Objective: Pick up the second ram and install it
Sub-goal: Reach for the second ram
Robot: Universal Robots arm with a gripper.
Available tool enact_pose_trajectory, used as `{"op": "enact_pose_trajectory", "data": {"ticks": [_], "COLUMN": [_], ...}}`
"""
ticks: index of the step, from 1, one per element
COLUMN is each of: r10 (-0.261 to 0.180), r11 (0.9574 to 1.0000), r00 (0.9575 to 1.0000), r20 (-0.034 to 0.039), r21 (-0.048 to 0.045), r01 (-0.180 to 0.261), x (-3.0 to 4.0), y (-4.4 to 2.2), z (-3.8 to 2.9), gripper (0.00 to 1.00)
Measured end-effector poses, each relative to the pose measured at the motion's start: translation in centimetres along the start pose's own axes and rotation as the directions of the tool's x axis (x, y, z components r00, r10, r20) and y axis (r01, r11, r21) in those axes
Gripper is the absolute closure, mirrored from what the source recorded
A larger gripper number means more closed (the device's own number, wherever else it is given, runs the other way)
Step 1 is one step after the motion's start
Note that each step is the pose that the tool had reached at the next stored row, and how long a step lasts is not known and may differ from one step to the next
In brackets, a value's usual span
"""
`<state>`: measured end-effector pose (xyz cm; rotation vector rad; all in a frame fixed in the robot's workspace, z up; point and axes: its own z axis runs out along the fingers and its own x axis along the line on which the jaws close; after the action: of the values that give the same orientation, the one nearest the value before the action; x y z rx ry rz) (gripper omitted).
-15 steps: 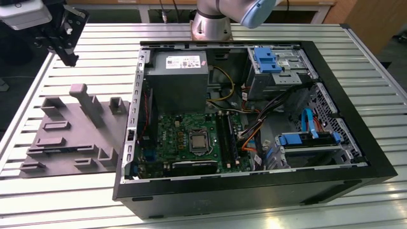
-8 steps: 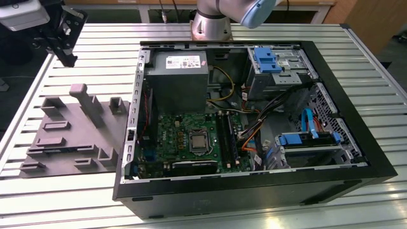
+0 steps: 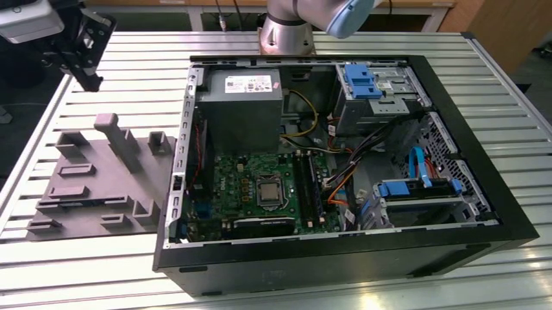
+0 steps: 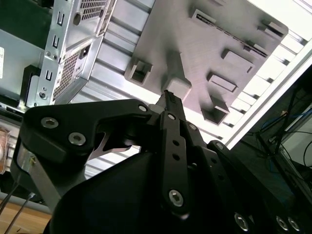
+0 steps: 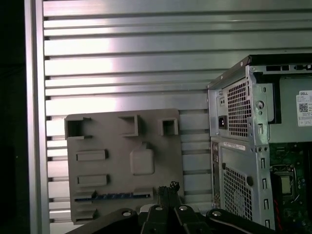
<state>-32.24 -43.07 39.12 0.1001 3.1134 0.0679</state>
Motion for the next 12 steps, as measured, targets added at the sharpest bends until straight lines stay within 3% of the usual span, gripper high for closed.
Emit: {"op": "enact_pose_trajectory", "data": {"ticks": [12], "r10": [-0.001], "r11": [1.0], "r00": [1.0], "r20": [-0.0001], "r21": [0.0], "r01": [0.001], "x": [0.28], "y": [-0.3], "z": [-0.01], "gripper": [0.89]}}
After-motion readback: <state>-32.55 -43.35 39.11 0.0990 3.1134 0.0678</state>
